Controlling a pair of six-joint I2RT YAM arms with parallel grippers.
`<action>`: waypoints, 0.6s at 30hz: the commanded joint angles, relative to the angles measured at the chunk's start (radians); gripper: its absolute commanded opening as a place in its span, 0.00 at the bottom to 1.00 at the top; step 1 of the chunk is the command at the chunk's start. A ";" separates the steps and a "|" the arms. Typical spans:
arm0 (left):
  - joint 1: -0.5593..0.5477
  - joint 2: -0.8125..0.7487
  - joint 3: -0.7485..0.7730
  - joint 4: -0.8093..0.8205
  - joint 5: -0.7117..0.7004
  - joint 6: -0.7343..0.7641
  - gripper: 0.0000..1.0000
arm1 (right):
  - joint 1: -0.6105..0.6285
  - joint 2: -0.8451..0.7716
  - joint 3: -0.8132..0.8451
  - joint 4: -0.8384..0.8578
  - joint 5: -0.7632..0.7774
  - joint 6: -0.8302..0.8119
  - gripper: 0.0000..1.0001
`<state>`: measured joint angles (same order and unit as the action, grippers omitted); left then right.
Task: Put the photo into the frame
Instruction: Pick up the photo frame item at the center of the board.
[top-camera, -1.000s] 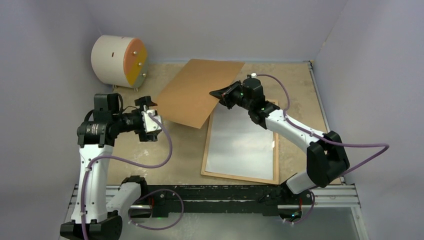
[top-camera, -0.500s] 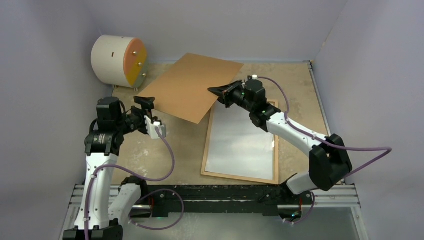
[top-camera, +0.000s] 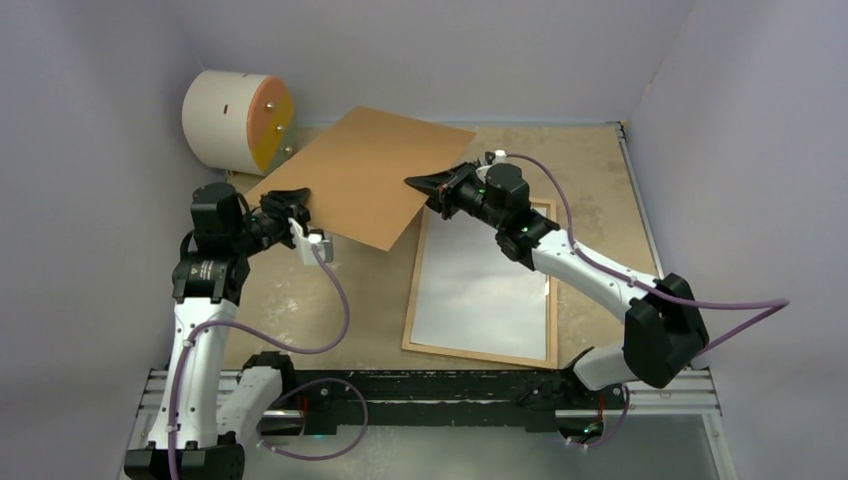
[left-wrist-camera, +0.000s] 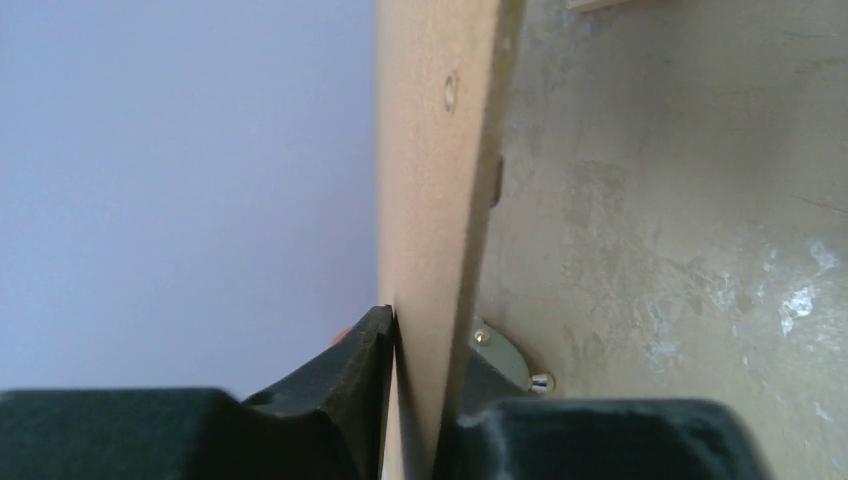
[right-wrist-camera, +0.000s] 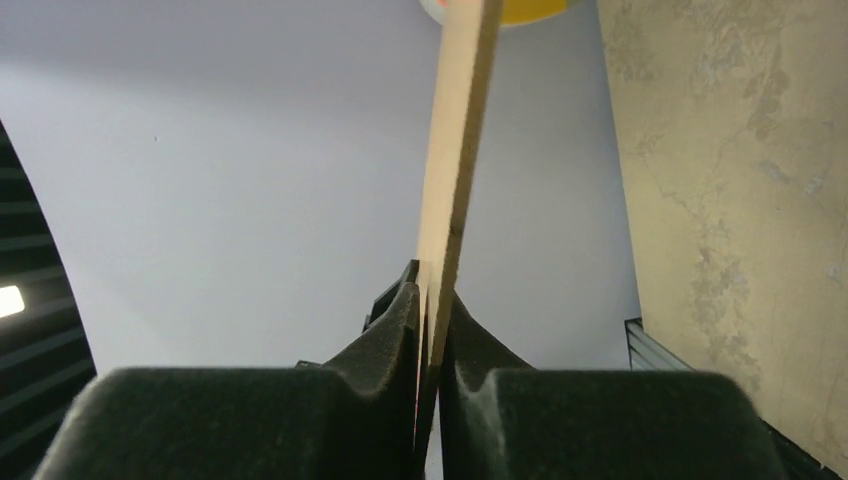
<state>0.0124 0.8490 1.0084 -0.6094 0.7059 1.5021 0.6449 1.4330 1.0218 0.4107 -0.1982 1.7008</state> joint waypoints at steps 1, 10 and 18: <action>-0.005 -0.005 0.063 0.136 0.017 -0.024 0.04 | 0.009 -0.064 -0.007 0.094 -0.117 -0.060 0.19; -0.005 0.076 0.206 0.011 0.043 -0.015 0.00 | -0.161 -0.231 -0.048 -0.130 -0.419 -0.489 0.99; -0.005 0.235 0.449 -0.446 0.119 0.146 0.00 | -0.195 -0.357 0.084 -0.532 -0.391 -1.595 0.99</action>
<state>0.0101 1.0401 1.3327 -0.8501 0.7151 1.5318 0.4408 1.1728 1.0981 0.0151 -0.5697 0.7444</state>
